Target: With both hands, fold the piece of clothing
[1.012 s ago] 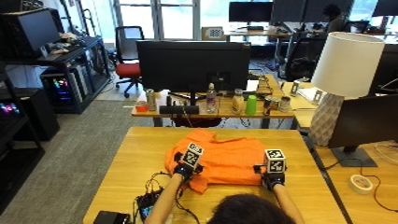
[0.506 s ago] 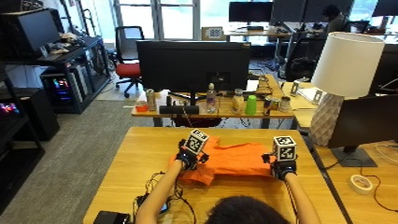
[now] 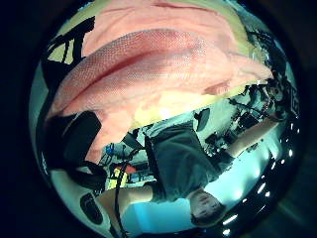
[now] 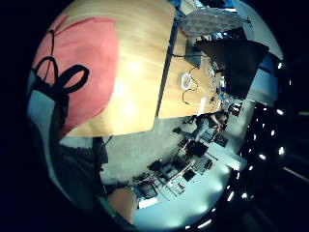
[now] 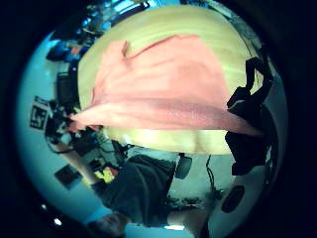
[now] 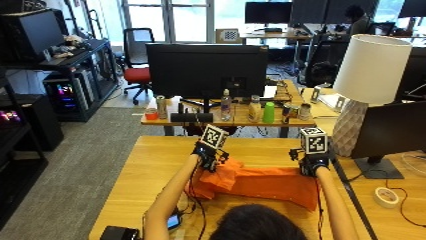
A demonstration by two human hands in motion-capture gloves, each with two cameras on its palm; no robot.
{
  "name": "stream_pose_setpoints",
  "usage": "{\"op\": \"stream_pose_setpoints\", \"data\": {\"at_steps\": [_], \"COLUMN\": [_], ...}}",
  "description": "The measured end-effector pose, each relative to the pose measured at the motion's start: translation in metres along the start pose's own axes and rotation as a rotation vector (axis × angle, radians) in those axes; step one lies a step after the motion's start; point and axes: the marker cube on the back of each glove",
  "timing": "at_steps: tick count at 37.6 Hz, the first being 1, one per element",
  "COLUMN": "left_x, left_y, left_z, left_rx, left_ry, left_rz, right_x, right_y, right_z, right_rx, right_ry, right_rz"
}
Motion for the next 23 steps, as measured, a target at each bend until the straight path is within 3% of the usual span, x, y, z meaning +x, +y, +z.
{"op": "stream_pose_setpoints", "data": {"at_steps": [3, 6, 10, 14, 18, 23], "left_x": [-0.009, -0.007, -0.005, -0.014, -0.021, -0.028], "left_y": [-0.007, 0.02, 0.042, 0.032, 0.014, -0.02], "left_z": [-0.012, -0.026, -0.035, -0.036, -0.034, -0.03], "left_rx": [-0.015, -0.035, -0.084, -0.107, -0.077, -0.008], "left_ry": [0.022, 0.055, 0.115, 0.14, 0.135, 0.074], "left_rz": [-0.055, -0.153, -0.25, -0.345, -0.385, -0.428], "right_x": [0.0, -0.002, -0.006, -0.009, -0.013, -0.033], "right_y": [-0.009, -0.029, -0.048, -0.068, -0.081, -0.046], "right_z": [-0.013, -0.023, -0.03, -0.033, -0.035, -0.033], "right_rx": [0.049, 0.141, 0.147, 0.184, 0.221, 0.147], "right_ry": [-0.009, -0.028, -0.042, -0.056, -0.063, -0.081], "right_rz": [-0.005, -0.056, -0.048, -0.028, 0.004, 0.021]}}
